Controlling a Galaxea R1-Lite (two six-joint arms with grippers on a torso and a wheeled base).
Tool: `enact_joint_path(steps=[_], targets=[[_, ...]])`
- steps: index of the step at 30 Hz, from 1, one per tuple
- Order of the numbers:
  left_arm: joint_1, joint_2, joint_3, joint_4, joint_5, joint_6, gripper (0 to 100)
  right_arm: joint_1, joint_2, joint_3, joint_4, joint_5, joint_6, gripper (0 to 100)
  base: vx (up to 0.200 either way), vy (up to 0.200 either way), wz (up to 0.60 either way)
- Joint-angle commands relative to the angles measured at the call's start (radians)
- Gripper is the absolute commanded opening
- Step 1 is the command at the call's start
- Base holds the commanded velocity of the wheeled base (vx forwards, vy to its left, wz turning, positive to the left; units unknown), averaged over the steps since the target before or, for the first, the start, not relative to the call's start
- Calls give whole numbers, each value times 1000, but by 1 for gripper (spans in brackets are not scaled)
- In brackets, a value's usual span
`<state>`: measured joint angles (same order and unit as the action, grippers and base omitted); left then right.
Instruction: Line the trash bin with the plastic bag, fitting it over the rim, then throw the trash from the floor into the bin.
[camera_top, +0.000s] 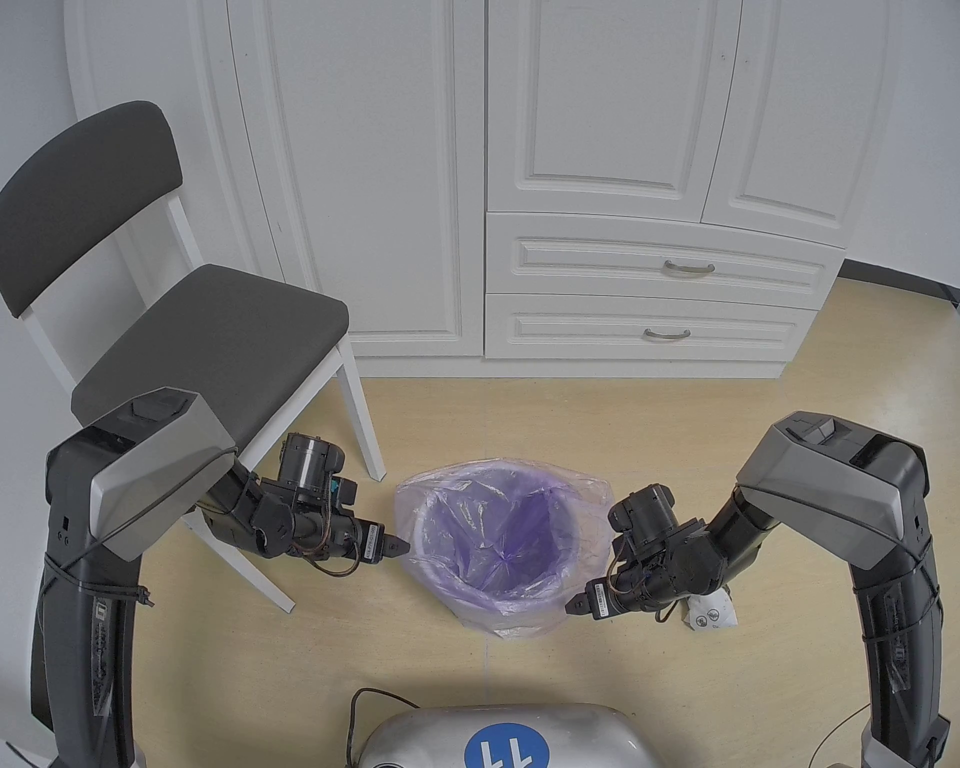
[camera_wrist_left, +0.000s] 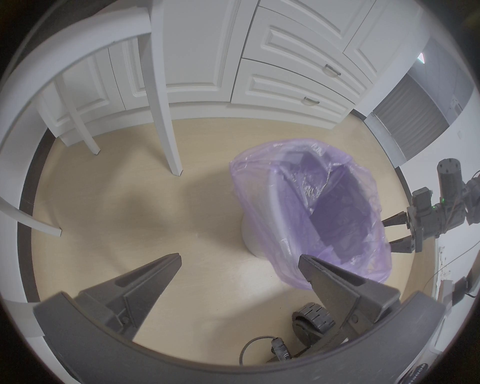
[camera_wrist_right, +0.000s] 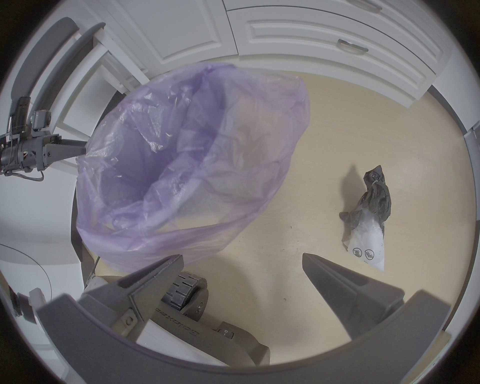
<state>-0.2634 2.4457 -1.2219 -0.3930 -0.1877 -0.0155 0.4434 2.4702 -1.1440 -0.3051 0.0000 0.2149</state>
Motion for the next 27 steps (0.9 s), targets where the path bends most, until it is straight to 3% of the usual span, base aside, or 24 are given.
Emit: enact_joint_path(steps=[1, 17, 23, 27], targets=[[7, 39, 9, -6, -1, 2, 100, 1, 27, -13, 6, 2, 0, 100, 0, 0, 0], [-7, 118, -93, 29, 13, -1, 100, -31, -63, 32, -5, 0, -6, 100, 0, 0, 0], [-8, 141, -189, 132, 83, -4, 100, -61, -91, 18, -5, 2, -8, 100, 0, 0, 0], [-5, 187, -350, 279, 114, -1, 100, -77, -83, 7, -5, 0, -8, 100, 0, 0, 0]])
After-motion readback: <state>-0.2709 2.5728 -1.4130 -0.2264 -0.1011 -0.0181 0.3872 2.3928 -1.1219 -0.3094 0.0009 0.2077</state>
